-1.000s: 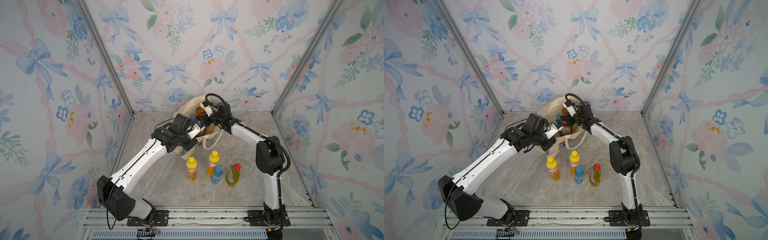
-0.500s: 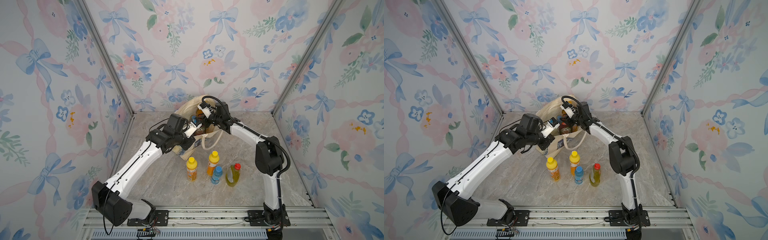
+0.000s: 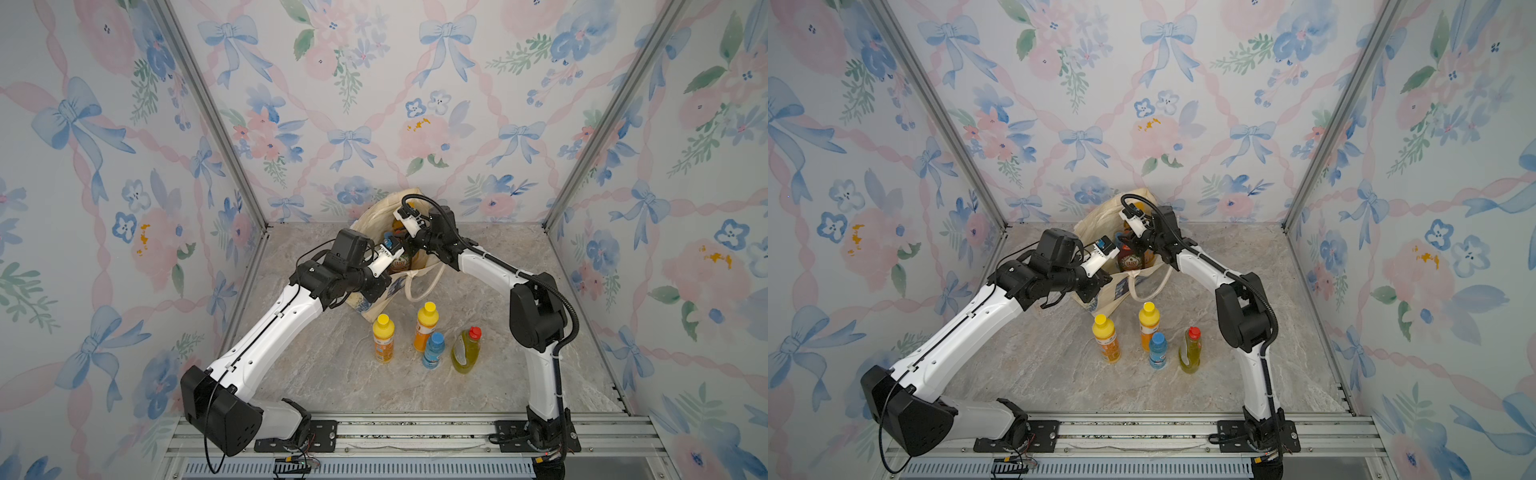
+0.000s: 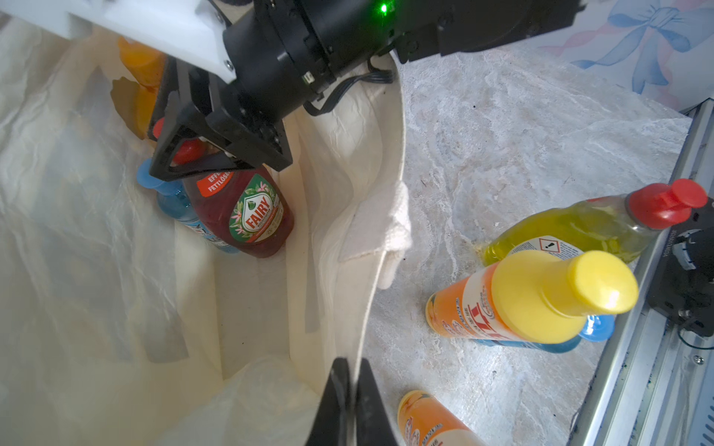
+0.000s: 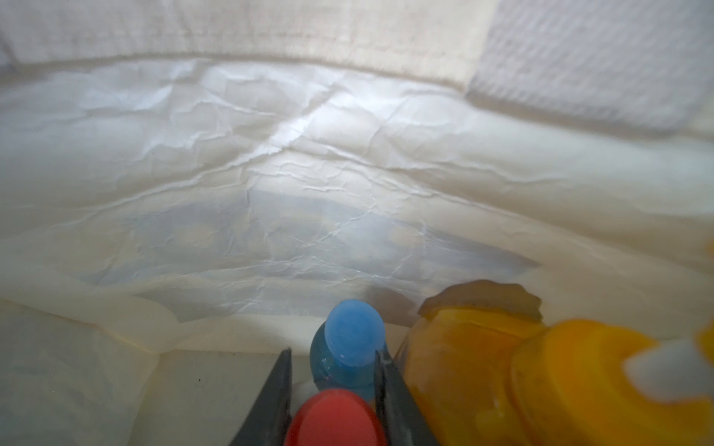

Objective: Pack dish soap into the shopping bag
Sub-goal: Adjust the shopping bag at the center of the board.

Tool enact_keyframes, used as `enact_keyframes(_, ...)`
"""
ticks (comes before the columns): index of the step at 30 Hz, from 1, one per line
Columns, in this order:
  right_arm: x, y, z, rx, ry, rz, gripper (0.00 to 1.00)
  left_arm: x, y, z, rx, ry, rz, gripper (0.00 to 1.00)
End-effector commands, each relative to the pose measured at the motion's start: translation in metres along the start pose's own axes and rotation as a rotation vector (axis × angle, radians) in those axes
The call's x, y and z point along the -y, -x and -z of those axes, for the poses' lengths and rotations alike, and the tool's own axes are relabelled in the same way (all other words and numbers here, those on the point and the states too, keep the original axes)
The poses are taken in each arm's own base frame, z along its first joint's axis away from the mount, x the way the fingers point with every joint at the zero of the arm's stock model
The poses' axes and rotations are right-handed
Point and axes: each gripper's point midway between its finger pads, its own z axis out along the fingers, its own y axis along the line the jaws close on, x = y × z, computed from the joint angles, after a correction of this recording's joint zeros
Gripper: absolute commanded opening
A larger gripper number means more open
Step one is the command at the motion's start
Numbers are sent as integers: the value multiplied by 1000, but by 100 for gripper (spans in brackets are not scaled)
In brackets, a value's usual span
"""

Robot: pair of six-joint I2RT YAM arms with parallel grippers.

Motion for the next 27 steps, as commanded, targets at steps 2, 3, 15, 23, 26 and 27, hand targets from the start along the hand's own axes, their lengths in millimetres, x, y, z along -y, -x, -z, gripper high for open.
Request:
enact_keyframes(2, 11, 57, 10, 184, -63, 61, 0, 6, 19, 17, 102, -31, 7, 0)
enact_keyframes(3, 12, 56, 8, 182, -61, 57, 0, 6, 19, 17, 101, -30, 9, 0)
enact_keyframes(15, 15, -7, -5, 3, -45, 28, 0, -2, 16, 20, 101, -11, 23, 0)
enact_keyframes(23, 15, -21, 7, -55, -62, 33, 10, -2, 12, 18, 91, -14, 39, 0)
enact_keyframes(26, 15, -3, 14, -19, -75, 46, 19, -2, 9, 14, 81, -23, 44, 0)
enact_keyframes(27, 16, 3, 16, -9, -80, 50, 22, -2, 8, 13, 78, -25, 45, 0)
